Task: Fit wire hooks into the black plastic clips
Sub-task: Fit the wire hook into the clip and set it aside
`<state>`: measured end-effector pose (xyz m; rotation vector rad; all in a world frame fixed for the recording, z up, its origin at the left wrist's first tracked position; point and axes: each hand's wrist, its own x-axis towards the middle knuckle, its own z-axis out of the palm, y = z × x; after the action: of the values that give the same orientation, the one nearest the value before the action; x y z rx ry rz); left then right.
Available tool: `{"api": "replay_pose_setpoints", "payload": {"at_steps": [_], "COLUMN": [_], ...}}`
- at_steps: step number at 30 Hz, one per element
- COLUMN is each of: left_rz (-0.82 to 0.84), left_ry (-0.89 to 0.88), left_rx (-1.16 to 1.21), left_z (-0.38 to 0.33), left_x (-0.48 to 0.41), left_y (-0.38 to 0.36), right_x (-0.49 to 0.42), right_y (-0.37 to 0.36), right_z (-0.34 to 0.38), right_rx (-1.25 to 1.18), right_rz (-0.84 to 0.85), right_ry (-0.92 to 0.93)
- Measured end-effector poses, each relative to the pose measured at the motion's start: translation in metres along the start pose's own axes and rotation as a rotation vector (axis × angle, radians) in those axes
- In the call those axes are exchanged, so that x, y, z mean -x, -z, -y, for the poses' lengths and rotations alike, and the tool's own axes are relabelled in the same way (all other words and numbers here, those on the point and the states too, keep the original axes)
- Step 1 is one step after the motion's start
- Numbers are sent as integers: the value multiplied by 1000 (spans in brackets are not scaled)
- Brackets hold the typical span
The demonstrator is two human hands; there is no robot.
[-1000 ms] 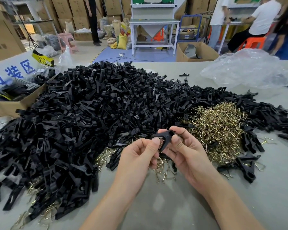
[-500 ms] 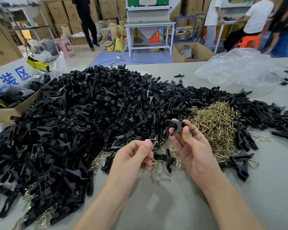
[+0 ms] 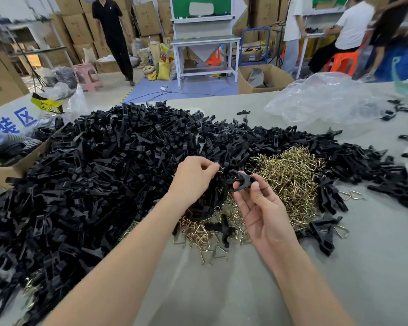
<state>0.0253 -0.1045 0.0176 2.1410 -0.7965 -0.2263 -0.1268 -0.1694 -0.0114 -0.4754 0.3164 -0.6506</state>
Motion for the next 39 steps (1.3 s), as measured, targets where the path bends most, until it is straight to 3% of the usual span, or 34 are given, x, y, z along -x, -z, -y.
{"api": "replay_pose_setpoints", "payload": {"at_steps": [5,10,15,22,32,36,39], "left_rz": [16,343,193,179,184,165,-30], "left_ry": [-215,-425,-622,-630,-660,-521,-372], "left_rx": [-415,-821,-1036,-928,-902,-562,-307], "left_z": [-5,3,6,27,23,25,28], "left_x": [26,46,55,62,64,72,85], "left_y": [9,9,-2,3,3,15,20], "right_x": [-1,-2,-1,6,8,6,2], "right_y": [2,3,5,8,10,10,11], "right_z": [0,1,2,4,1,0,-1], "right_rx": [-24,-49,-126,-274,-299,-292,-298], "right_rz": [14,-3,-12,120,157,164,133], "right_ry": [-9,-8,-39,-159,-222,-225,-213]}}
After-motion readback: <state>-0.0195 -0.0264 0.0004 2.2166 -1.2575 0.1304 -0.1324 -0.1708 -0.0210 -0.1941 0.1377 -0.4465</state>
